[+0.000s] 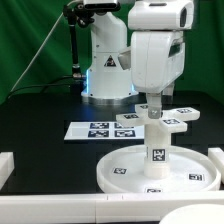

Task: Assemble round table

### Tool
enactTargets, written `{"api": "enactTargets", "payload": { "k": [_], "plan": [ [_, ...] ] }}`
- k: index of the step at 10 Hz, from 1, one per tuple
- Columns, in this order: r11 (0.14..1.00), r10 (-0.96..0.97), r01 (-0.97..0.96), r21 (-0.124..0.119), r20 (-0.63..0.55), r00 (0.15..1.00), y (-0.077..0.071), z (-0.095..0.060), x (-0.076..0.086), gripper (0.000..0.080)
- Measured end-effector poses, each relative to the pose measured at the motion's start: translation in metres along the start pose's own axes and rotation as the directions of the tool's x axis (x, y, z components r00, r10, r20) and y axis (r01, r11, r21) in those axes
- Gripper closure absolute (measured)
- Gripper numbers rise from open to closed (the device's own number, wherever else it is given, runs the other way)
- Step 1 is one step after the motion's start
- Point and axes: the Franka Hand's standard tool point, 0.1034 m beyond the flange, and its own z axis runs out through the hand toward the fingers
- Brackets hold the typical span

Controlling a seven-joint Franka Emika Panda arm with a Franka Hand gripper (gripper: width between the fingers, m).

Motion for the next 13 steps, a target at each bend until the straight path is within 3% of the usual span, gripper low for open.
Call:
{"api": "enactTargets", "payload": {
  "k": [7, 9, 13],
  "plan": [
    [1.0, 0.028, -0.028, 0.008, 0.009, 1.0, 0.001, 0.008, -0.002, 0.0151],
    [1.0, 0.03, -0.03, 0.01, 0.011, 1.0, 0.005, 0.008, -0.01, 0.0363],
    [0.998, 0.065, -0.065, 0.01, 0.011, 0.998, 0.005, 0.008, -0.012, 0.0363]
  ]
}}
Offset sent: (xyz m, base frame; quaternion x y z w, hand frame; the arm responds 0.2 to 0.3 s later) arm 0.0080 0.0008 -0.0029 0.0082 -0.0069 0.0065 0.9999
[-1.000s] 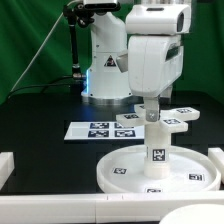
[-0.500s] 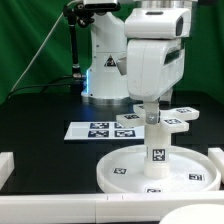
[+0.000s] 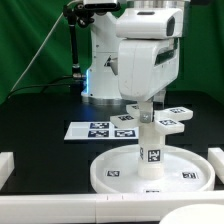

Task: Assemble round table

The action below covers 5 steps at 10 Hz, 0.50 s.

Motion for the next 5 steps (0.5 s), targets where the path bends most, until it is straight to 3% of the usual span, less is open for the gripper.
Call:
{"api": "enactTargets", "payload": {
  "k": [1, 3, 5],
  "plan": [
    [1.0, 0.02, -0.02, 0.001, -0.001, 1.0, -0.0002, -0.0001, 0.0, 0.0363],
    [0.968, 0.251, -0.251, 0.004, -0.004, 0.968, -0.0015, 0.0002, -0.0006, 0.0363],
    [0.872, 0.489, -0.489, 0.014, -0.012, 0.872, -0.0022, 0.0002, 0.0005, 0.0363]
  ]
}}
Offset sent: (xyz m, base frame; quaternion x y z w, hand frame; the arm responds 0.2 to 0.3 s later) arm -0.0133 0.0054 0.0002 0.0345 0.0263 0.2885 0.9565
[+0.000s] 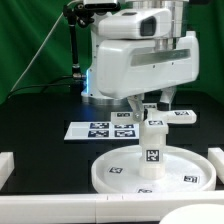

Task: Assemble round table

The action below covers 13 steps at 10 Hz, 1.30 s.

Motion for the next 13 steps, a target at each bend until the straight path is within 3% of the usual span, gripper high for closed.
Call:
{"api": "enactTargets", "payload": {
  "k": [6, 9, 11, 12, 13],
  "plan": [
    [0.927, 0.375, -0.375, 0.003, -0.004, 0.927, -0.0037, 0.0, 0.0025, 0.0361],
    [0.709, 0.705, -0.703, 0.05, -0.028, 0.709, -0.005, -0.002, 0.0003, 0.0361],
    [0.564, 0.825, -0.823, 0.058, -0.019, 0.564, -0.005, -0.0022, 0.0004, 0.0361],
    [0.517, 0.856, -0.854, 0.058, -0.016, 0.517, -0.005, -0.0023, 0.0004, 0.0361],
    [0.556, 0.831, -0.829, 0.056, -0.02, 0.556, -0.0051, -0.0023, 0.0006, 0.0361]
  ]
}}
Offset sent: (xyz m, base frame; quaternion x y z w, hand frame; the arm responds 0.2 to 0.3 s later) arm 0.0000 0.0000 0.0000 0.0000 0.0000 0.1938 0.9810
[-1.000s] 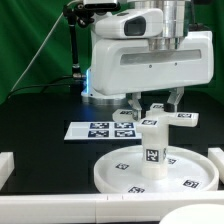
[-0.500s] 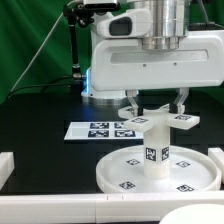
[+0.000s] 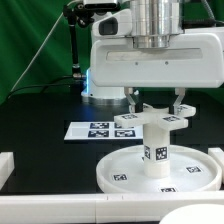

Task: Assemble round table

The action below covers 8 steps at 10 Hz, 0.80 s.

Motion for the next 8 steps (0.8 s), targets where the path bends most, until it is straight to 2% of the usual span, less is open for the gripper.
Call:
{"api": "enactTargets", "payload": {
  "k": [1, 2, 3, 4, 5, 6, 8],
  "plan": [
    [1.0, 0.001, -0.001, 0.0, 0.0, 1.0, 0.0, 0.0, 0.0, 0.0361],
    [1.0, -0.005, 0.005, 0.0, 0.002, 1.0, 0.0, -0.001, 0.0, 0.028],
    [0.999, -0.035, 0.035, 0.001, 0.017, 0.999, 0.002, -0.008, -0.001, 0.0191],
    [0.999, -0.045, 0.045, 0.003, 0.026, 0.999, 0.002, -0.02, -0.002, 0.0191],
    [0.998, -0.059, 0.059, 0.01, 0.041, 0.997, 0.001, -0.035, -0.003, 0.0158],
    [0.998, -0.06, 0.059, 0.016, 0.039, 0.997, -0.001, -0.043, -0.002, 0.0151],
    [0.998, -0.059, 0.059, 0.015, 0.04, 0.997, -0.001, -0.041, -0.002, 0.0151]
  ]
}}
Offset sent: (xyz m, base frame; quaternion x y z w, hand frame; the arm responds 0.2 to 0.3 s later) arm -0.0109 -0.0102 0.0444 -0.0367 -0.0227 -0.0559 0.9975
